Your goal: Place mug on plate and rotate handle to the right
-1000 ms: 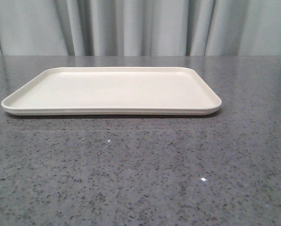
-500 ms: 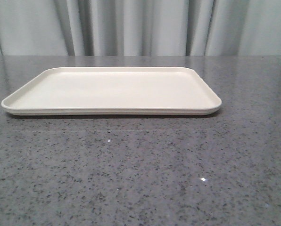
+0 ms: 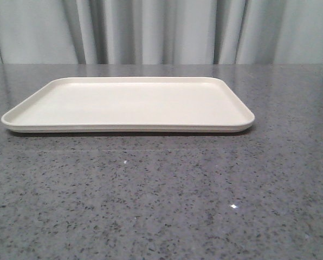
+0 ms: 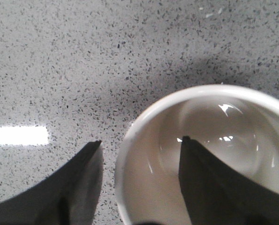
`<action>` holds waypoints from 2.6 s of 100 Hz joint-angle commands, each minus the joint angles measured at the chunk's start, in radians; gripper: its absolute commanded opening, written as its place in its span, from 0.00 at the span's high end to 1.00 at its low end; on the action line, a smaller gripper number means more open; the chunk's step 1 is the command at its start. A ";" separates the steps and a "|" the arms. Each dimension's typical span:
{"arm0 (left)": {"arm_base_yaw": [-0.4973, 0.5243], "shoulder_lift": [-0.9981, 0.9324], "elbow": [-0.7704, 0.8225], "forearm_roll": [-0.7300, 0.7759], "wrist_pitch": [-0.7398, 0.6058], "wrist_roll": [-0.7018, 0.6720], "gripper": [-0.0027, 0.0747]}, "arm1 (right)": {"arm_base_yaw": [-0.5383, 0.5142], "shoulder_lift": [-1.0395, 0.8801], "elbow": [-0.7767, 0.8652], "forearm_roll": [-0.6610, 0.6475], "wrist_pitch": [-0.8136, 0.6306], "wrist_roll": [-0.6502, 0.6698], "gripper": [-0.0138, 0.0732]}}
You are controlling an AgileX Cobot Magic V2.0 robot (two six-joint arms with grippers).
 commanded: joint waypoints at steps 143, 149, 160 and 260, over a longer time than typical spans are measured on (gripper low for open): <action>-0.096 0.007 -0.558 -0.243 0.007 0.101 0.98 | -0.001 -0.004 -0.029 -0.007 -0.038 -0.003 0.33; -0.146 0.040 -0.615 -0.243 0.007 0.101 0.98 | -0.001 -0.004 -0.029 -0.007 -0.037 -0.003 0.33; -0.246 0.103 -0.694 -0.235 0.016 0.101 0.99 | -0.001 -0.004 -0.029 -0.007 -0.033 -0.003 0.33; -0.528 0.567 -0.838 -0.182 -0.067 0.096 0.99 | -0.001 -0.003 -0.029 -0.007 -0.007 -0.003 0.33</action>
